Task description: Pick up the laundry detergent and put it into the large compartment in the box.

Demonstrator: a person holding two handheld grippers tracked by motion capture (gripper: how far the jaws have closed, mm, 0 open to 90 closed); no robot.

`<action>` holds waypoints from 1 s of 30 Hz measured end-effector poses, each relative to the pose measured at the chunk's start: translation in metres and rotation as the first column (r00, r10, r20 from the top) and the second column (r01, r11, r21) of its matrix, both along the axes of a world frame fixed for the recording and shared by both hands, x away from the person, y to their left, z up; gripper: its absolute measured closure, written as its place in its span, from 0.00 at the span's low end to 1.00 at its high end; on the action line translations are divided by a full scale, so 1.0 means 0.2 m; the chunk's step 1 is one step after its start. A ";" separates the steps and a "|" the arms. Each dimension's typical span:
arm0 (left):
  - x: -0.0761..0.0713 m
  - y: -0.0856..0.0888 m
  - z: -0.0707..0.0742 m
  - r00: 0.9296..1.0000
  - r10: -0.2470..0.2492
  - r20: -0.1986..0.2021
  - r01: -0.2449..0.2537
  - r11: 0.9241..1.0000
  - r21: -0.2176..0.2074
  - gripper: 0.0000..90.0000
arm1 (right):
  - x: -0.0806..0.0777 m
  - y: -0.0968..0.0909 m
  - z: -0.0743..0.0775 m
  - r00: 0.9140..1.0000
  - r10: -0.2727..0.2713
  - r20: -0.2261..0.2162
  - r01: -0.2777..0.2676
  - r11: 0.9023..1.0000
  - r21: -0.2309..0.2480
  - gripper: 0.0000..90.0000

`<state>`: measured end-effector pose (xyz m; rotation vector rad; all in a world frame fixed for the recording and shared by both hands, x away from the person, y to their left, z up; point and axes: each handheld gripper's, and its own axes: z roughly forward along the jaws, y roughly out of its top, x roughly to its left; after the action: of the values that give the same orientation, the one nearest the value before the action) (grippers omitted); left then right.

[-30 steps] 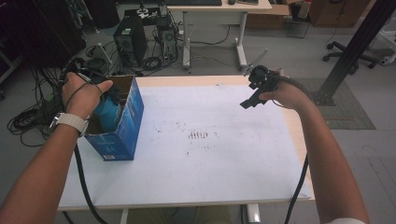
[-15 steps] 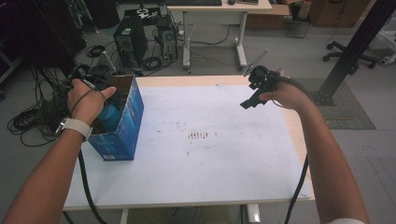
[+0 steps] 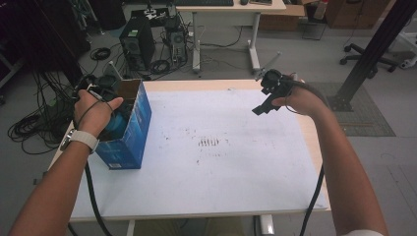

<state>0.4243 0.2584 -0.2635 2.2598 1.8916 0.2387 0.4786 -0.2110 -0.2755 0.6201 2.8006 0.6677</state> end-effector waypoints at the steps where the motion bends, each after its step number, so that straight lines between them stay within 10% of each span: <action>1: 0.00 0.00 -0.01 1.000 -0.002 0.001 0.002 1.000 0.003 0.41 | 0.00 0.00 0.00 1.000 -0.001 0.000 0.001 1.000 -0.001 0.08; 30: 0.01 0.01 -0.08 1.000 -0.005 -0.018 0.005 1.000 0.011 0.41 | 0.01 0.01 -0.01 1.000 0.003 -0.006 -0.003 1.000 -0.005 0.08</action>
<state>0.4271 0.2600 -0.2792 2.2805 1.8981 0.2294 0.4805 -0.2096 -0.2785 0.6186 2.8083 0.6599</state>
